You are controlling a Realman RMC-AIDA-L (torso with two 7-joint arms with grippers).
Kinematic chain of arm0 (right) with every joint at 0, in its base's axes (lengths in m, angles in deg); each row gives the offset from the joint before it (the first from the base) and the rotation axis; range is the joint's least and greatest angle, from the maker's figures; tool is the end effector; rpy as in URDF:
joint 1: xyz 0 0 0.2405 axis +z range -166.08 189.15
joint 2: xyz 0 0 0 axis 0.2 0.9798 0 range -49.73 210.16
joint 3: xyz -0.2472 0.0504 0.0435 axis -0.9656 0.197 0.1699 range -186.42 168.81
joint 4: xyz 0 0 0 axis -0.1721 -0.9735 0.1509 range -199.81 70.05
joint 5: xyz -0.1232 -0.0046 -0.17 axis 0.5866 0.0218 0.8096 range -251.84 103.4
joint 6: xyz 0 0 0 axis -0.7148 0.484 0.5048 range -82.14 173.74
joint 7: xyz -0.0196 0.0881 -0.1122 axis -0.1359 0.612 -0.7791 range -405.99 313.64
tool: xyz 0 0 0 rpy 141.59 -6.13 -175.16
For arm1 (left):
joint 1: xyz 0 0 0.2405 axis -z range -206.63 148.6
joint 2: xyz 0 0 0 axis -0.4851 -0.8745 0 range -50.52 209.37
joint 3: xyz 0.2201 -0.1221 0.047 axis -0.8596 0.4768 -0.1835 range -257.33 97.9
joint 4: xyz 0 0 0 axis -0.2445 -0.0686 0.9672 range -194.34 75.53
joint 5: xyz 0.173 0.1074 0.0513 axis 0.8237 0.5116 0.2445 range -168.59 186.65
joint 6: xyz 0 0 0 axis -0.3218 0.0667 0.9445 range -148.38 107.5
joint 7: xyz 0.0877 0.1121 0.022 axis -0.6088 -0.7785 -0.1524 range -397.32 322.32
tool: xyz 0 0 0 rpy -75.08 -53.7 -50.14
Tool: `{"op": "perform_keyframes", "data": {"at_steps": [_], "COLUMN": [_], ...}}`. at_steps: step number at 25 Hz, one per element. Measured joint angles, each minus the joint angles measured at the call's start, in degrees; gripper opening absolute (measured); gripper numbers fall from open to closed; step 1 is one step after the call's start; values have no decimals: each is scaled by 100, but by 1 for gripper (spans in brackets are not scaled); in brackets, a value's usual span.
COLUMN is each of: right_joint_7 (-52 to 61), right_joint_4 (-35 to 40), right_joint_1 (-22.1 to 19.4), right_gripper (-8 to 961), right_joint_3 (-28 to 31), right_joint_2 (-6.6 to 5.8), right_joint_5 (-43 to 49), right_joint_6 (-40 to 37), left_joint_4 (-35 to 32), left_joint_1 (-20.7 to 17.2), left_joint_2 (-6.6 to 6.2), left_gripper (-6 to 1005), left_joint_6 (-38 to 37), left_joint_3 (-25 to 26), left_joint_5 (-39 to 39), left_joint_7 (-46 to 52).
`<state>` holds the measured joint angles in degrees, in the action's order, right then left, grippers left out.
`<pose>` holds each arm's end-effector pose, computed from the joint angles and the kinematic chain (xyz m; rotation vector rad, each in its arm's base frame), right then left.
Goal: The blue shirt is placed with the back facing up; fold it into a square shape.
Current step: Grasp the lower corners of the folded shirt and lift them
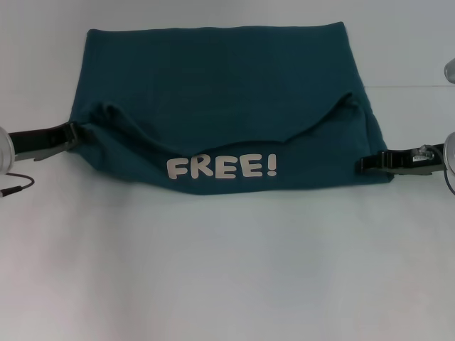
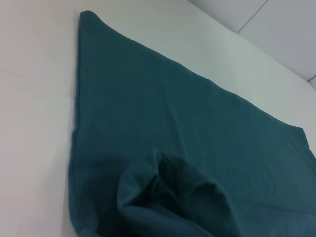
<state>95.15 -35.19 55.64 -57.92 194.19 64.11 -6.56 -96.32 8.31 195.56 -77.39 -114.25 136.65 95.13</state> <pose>0.2897 0.4272 0.0058 -2.0281 1.5402 0.1423 -0.3059 0.4140 0.0425 -1.8718 -1.5948 -0.5546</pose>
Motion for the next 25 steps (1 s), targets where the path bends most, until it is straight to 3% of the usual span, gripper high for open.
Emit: {"op": "perform_keyframes", "data": {"at_steps": [6, 17, 25], "right_joint_7": [10, 56, 156], "right_joint_4": [65, 214, 943], "right_joint_1": [-43, -103, -376], "right_gripper": [527, 96, 45], "right_joint_3": [16, 120, 373], "right_joint_2": [18, -31, -84], "right_joint_5": [-20, -38, -35], "right_joint_6": [3, -365, -1551], "left_joint_4": [1, -2, -348], "left_joint_1": [-24, -30, -55], "left_joint_2": [12, 7, -98], "left_gripper": [43, 47, 50], "left_joint_6": [-6, -68, -1027], "left_joint_3": [4, -1, 41], "left_joint_5": [0, 0, 719], "left_joint_7": [0, 0, 213]}}
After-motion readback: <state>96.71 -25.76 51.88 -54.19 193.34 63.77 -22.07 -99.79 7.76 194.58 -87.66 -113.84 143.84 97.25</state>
